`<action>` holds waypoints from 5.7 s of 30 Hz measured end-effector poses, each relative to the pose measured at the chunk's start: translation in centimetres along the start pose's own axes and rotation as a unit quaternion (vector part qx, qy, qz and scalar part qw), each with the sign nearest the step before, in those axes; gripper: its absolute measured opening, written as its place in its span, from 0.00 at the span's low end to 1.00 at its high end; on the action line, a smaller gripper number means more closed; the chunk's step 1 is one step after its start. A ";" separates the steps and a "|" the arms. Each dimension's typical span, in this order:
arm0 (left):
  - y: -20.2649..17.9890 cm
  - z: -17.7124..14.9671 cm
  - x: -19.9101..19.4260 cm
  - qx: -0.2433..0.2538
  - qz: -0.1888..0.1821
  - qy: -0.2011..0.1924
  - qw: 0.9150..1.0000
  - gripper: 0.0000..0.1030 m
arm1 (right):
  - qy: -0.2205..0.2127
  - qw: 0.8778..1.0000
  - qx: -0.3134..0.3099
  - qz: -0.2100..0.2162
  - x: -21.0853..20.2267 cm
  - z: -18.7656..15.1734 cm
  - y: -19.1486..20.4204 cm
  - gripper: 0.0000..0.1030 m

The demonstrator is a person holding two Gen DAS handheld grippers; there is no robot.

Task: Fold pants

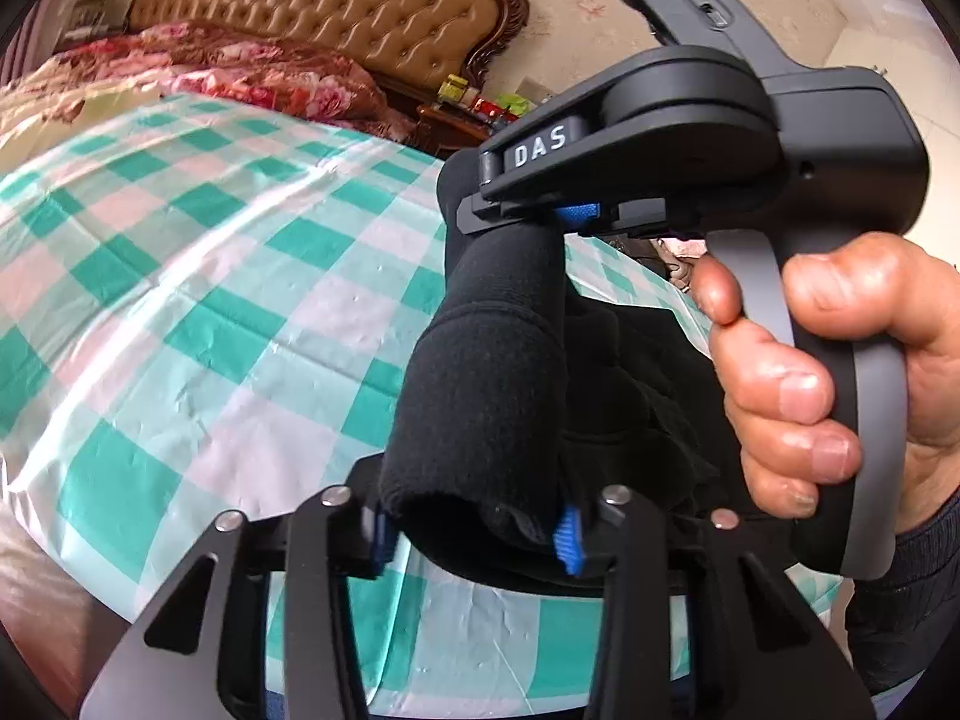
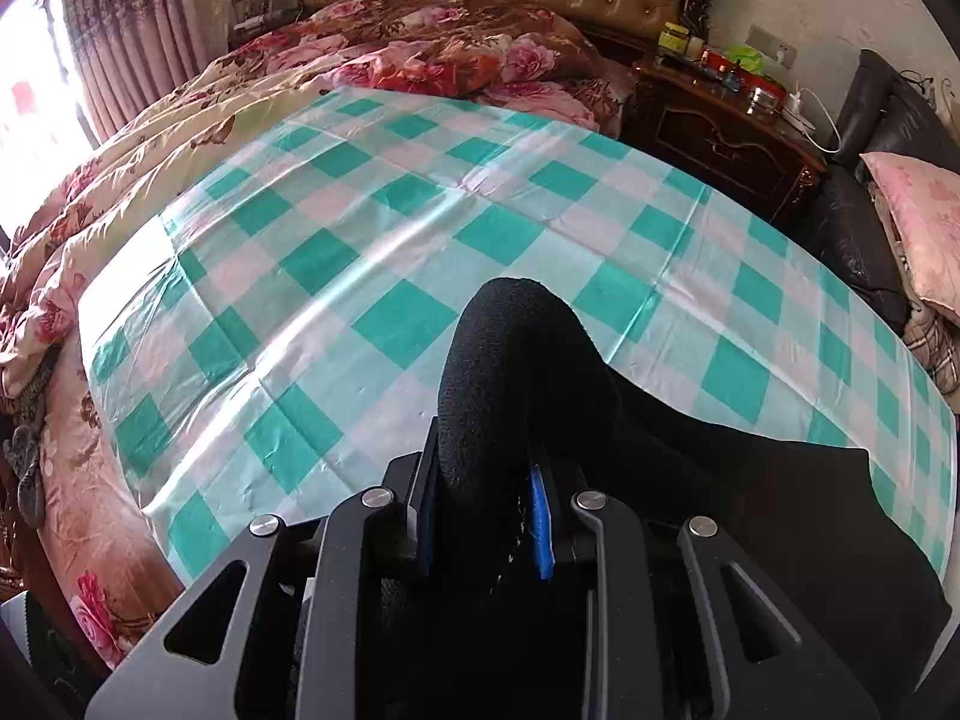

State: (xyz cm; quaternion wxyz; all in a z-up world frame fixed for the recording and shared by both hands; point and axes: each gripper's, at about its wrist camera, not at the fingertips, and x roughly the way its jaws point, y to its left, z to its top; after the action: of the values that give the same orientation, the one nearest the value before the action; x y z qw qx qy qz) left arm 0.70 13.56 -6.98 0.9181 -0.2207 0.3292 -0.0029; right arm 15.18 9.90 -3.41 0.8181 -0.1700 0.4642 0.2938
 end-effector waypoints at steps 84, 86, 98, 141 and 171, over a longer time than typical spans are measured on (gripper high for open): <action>-46.2 3.2 15.7 0.451 -0.169 -0.069 0.874 0.31 | -0.206 0.884 0.337 -0.251 -23.6 -33.0 -37.5 0.57; -48.8 3.8 20.3 0.465 -0.184 0.021 0.866 0.29 | -0.166 0.886 0.335 -0.275 -21.2 -33.0 -37.1 0.48; -50.4 -1.0 31.6 0.465 -0.118 0.171 0.860 0.18 | -0.110 0.887 0.375 -0.247 -16.5 -34.9 -40.2 0.43; -28.7 -2.3 11.6 0.301 -0.047 0.106 0.947 0.29 | -0.052 0.912 0.323 -0.249 -14.8 -31.7 -40.8 0.67; -29.6 3.1 16.4 0.253 -0.107 0.131 0.953 0.44 | -0.016 0.894 0.328 -0.305 -14.5 -29.2 -40.3 0.70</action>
State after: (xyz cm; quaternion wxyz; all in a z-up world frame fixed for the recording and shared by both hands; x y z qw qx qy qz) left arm 19.56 -14.35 -2.66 0.8868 -0.0127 0.4099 -0.2131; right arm 15.90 -41.90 -5.68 0.8840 -0.0206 0.4466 -0.1368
